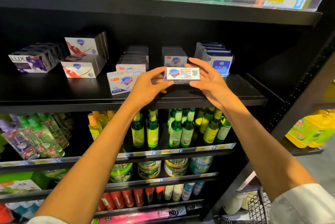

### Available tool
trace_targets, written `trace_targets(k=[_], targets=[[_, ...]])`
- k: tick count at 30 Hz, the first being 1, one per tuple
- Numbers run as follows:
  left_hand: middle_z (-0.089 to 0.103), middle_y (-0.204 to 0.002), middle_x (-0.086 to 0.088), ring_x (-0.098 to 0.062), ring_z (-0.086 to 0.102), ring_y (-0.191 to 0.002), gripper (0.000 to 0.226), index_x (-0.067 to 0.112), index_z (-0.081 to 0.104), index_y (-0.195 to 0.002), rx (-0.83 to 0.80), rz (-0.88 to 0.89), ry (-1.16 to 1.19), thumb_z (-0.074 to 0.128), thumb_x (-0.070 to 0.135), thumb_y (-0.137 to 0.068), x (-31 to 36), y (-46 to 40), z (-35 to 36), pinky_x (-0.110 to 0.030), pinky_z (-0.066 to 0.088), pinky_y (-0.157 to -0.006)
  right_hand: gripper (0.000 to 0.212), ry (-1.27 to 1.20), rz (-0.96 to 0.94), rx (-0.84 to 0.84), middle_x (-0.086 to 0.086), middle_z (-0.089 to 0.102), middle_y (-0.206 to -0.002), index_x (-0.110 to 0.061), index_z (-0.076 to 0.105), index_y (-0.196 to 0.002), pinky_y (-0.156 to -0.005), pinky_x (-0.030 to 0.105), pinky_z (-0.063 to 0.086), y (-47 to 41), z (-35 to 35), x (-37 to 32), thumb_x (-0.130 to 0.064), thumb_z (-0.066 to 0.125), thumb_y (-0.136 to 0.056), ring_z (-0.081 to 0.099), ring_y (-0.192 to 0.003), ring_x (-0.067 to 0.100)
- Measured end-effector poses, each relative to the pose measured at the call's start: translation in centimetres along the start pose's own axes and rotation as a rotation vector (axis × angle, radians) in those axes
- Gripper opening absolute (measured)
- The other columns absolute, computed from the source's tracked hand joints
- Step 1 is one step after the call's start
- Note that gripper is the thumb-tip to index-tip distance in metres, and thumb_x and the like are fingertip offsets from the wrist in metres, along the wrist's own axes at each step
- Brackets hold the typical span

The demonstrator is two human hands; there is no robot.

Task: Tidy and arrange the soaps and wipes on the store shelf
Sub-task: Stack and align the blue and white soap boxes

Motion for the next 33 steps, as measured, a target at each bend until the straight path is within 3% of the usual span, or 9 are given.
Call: trace_targets(k=[3,6,11,15,21,27,33], targets=[[0.074,-0.113,0.0,-0.018,0.073,-0.104,0.053,0.021,0.057,-0.146,-0.035,-0.018,-0.031,0.074,0.025,-0.096,0.38,0.04,0.02,-0.035,0.065,-0.08,0.053,0.026,0.008,0.052,0.008,0.066,-0.136,-0.008,0.056,-0.142,-0.108,0.05,0.052,0.06,-0.02,0.12,0.005,0.069,-0.092,0.058,-0.135,0.023],[0.075,-0.111,0.001,-0.015,0.073,-0.103,0.046,0.023,0.06,-0.141,-0.073,-0.023,-0.032,0.072,0.028,-0.097,0.85,0.01,0.05,-0.038,0.065,-0.082,0.044,-0.006,0.015,0.09,0.004,0.073,-0.126,-0.007,0.058,-0.137,-0.102,0.044,0.057,0.25,0.15,-0.14,0.002,0.067,-0.095,0.064,-0.128,0.021],[0.074,-0.117,0.002,-0.013,0.071,-0.111,0.044,0.023,0.061,-0.136,-0.064,-0.022,0.058,0.076,0.021,-0.094,1.1,0.33,-0.18,-0.032,0.061,-0.09,0.036,0.028,0.029,0.093,-0.001,0.076,-0.118,-0.01,0.06,-0.133,-0.095,0.038,0.061,0.35,0.54,-0.28,-0.004,0.066,-0.098,0.068,-0.122,0.019],[0.076,-0.118,-0.009,-0.023,0.071,-0.115,0.052,0.017,0.059,-0.141,-0.074,-0.051,0.203,0.077,0.012,-0.092,0.95,0.45,-0.77,-0.04,0.057,-0.099,0.032,0.034,0.042,0.089,0.0,0.076,-0.119,-0.012,0.061,-0.131,-0.098,0.042,0.06,0.26,0.75,-0.3,-0.009,0.066,-0.099,0.068,-0.121,0.02],[0.078,-0.102,-0.006,-0.023,0.074,-0.11,0.036,0.011,0.064,-0.131,-0.034,-0.113,0.238,0.073,0.012,-0.096,0.62,0.17,-0.55,-0.045,0.059,-0.099,0.046,0.013,0.038,0.063,0.008,0.07,-0.129,-0.015,0.054,-0.142,-0.1,0.047,0.058,0.2,0.65,-0.21,-0.007,0.067,-0.098,0.066,-0.125,0.024],[0.078,-0.111,-0.006,-0.021,0.074,-0.109,0.031,0.01,0.065,-0.128,-0.006,-0.206,0.226,0.068,0.022,-0.1,0.57,-0.18,-0.38,-0.047,0.06,-0.096,0.079,0.084,0.019,-0.012,0.004,0.056,-0.145,-0.025,0.044,-0.152,-0.102,0.044,0.056,-0.01,0.3,0.02,0.008,0.075,-0.088,0.06,-0.133,0.023],[0.075,-0.123,-0.002,-0.018,0.071,-0.117,0.043,0.014,0.059,-0.141,-0.066,-0.182,0.217,0.068,0.021,-0.1,0.91,0.02,-0.51,-0.041,0.057,-0.102,0.071,0.126,0.007,0.031,0.002,0.061,-0.14,-0.017,0.051,-0.146,-0.103,0.045,0.057,-0.06,0.41,0.2,0.009,0.077,-0.085,0.063,-0.128,0.022]])
Point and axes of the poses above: each hand's wrist, its own y-axis away from the middle knuckle, its own z-axis out of the palm, x = y × z, the point moved 1 cm from there along -y, towards the middle knuckle
